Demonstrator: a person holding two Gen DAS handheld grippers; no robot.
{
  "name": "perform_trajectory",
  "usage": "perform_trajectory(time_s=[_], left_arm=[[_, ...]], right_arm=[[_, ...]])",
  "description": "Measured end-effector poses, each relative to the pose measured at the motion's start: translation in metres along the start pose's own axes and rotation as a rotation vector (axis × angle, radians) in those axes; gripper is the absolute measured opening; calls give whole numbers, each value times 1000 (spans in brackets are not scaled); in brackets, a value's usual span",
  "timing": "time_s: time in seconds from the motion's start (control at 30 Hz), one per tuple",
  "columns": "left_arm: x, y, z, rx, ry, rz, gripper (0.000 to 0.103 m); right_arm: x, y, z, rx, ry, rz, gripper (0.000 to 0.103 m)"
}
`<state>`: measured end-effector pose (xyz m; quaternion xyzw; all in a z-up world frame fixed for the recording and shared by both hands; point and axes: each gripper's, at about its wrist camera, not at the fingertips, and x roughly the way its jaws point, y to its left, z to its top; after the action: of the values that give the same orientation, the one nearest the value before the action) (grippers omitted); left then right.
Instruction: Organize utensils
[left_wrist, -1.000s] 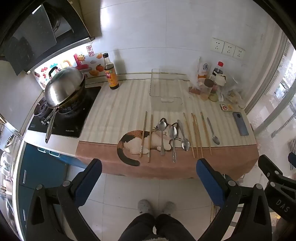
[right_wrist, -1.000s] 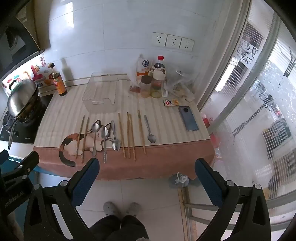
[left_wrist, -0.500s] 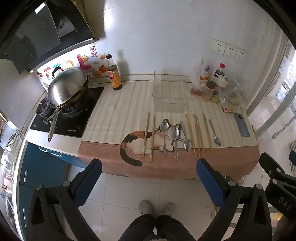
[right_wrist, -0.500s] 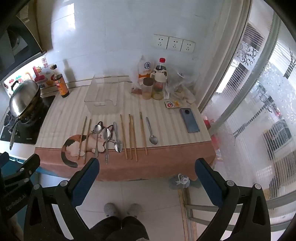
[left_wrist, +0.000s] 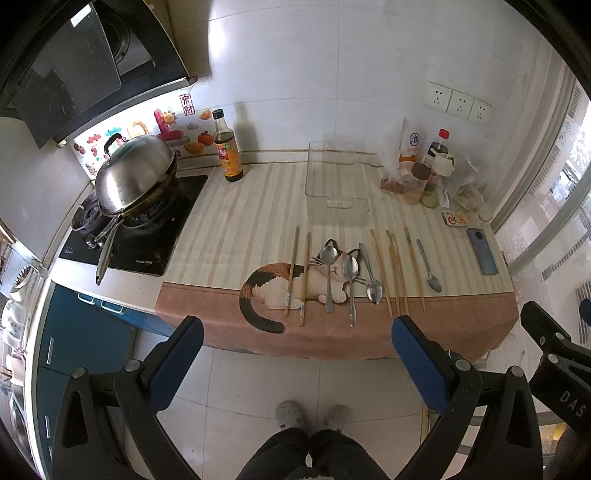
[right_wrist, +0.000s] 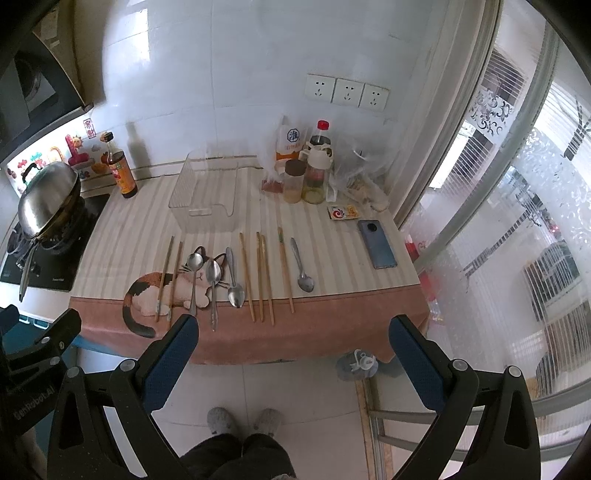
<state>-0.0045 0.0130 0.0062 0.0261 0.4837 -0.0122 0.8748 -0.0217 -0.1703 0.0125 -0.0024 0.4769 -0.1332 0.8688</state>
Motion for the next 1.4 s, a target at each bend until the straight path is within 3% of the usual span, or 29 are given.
perform_trajectory(time_s=[1.4], left_arm=[[-1, -1, 0, -3, -8, 3, 103]], right_arm=[[-3, -4, 3, 2, -6, 3, 103]])
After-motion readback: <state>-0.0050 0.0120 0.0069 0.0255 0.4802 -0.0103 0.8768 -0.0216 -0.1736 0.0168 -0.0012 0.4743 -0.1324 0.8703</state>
